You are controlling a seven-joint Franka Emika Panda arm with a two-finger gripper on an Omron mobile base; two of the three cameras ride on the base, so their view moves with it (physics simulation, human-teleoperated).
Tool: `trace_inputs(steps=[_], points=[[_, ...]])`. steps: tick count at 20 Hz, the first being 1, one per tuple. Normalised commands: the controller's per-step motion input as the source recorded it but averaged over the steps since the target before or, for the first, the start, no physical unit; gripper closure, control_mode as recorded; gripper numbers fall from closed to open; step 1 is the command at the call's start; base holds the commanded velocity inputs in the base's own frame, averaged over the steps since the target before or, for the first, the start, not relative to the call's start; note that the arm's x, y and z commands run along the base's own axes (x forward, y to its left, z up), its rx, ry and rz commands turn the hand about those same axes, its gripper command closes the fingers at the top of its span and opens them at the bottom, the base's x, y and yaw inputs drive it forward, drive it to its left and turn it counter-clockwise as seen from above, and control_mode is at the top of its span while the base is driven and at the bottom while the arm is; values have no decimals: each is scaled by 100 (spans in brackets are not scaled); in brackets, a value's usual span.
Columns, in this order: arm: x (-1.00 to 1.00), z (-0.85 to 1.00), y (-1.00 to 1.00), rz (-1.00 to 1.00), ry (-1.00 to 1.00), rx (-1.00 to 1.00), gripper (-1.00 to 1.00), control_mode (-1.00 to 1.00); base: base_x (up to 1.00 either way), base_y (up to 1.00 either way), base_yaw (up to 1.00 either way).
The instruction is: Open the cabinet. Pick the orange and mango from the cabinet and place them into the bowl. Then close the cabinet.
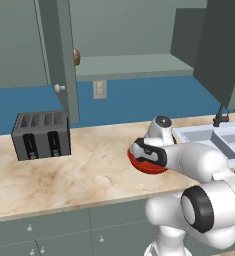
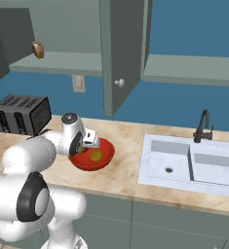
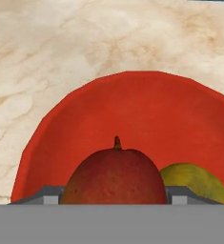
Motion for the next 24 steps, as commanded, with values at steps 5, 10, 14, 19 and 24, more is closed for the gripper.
trace_inputs(steps=[5, 10, 14, 19, 24], points=[[0, 2, 0, 0, 0, 0, -100, -100, 0, 0, 0], [0, 26, 0, 0, 0, 0, -100, -100, 0, 0, 0], [-3, 60, 0, 0, -1, 0, -100, -100, 0, 0, 0], [-44, 88, 0, 0, -19, 0, -100, -100, 0, 0, 0], [-74, 83, 0, 0, -24, 0, -100, -100, 0, 0, 0]])
